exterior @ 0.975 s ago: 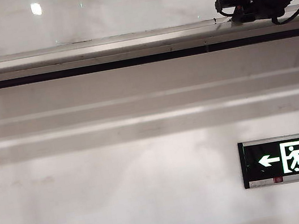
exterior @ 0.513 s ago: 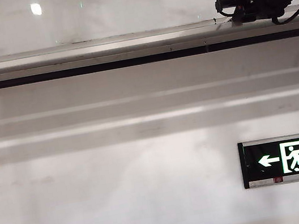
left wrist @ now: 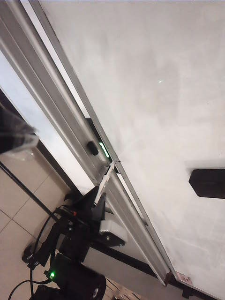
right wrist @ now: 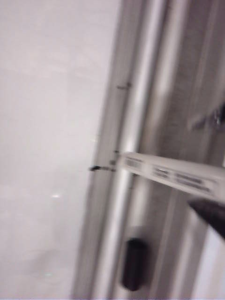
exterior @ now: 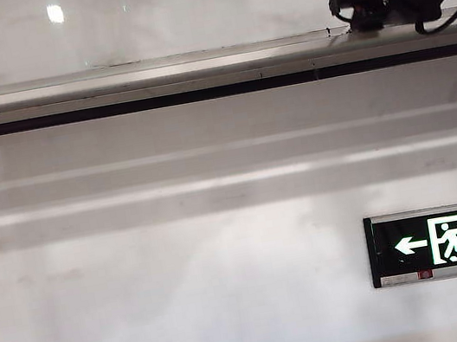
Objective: Take a marker from the whiteboard tray, write "Hi!" on the whiteboard, and then put the marker back vertically into the whiteboard tray.
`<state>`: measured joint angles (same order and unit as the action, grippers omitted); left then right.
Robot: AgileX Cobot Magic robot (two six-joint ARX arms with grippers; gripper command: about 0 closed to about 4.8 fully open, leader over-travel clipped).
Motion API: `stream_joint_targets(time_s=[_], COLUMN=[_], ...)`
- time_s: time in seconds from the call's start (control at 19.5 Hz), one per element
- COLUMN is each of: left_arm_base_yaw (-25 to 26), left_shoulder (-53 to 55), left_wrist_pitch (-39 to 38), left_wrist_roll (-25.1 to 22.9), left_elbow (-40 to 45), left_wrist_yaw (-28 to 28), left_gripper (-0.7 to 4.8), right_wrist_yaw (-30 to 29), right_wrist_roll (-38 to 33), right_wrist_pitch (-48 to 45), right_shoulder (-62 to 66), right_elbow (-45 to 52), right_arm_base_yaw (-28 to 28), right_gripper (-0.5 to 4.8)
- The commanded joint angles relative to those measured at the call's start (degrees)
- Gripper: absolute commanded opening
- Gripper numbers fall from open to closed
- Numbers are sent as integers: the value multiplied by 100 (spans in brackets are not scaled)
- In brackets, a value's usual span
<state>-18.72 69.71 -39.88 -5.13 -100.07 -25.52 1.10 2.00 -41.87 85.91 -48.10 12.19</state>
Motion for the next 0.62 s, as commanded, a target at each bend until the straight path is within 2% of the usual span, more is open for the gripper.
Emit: stream_joint_targets(time_s=[0.05,0.26,0.41,0.62], left_arm_base_yaw=[-4,-4,-4,-4], left_shoulder=[-17,-17,-17,-17], left_wrist_pitch=[52,55,55,55], left_wrist_roll=[0,0,0,2], left_elbow=[-15,-15,-15,-15], left_wrist_yaw=[-44,-44,-46,-46], left_gripper=[-6,-6,-6,-6], right_wrist_yaw=[2,2,-22,-125], right_wrist_roll=[0,-2,-4,-7], right_wrist_pitch=[-212,-188,-92,11], right_shoulder=[-17,-17,-15,-15], right_elbow=[-55,-92,-92,-92], right_arm_base_yaw=[11,11,13,13], right_gripper=[221,220,154,145])
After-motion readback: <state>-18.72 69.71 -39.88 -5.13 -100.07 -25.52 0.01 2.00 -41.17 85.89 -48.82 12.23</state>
